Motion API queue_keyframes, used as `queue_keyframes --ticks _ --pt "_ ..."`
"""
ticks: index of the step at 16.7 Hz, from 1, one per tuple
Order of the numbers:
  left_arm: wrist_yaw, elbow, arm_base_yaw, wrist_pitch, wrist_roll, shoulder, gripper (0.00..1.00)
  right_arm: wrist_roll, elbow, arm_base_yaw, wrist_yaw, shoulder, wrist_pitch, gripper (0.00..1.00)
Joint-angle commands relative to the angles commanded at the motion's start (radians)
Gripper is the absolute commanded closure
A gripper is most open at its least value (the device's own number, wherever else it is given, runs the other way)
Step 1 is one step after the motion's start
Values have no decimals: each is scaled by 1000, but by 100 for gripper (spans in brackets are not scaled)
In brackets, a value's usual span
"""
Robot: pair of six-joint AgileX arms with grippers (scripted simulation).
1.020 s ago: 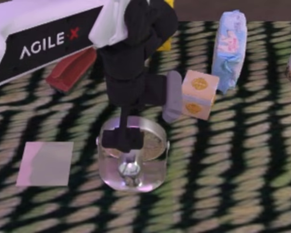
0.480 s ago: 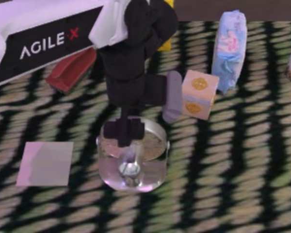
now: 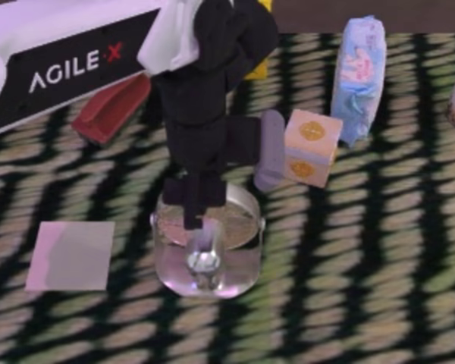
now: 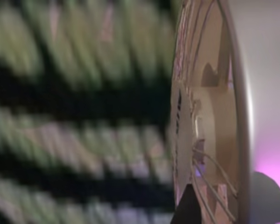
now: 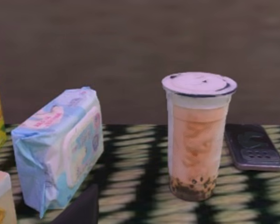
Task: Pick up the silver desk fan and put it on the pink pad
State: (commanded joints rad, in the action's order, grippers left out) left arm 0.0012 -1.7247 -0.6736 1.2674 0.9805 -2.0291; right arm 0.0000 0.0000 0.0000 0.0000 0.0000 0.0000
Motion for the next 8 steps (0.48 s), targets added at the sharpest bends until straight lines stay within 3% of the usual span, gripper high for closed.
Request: queue_keyframes --ticks 8 --pt "0 -2 0 4 1 4 100 0 0 0 0 0 0 0"
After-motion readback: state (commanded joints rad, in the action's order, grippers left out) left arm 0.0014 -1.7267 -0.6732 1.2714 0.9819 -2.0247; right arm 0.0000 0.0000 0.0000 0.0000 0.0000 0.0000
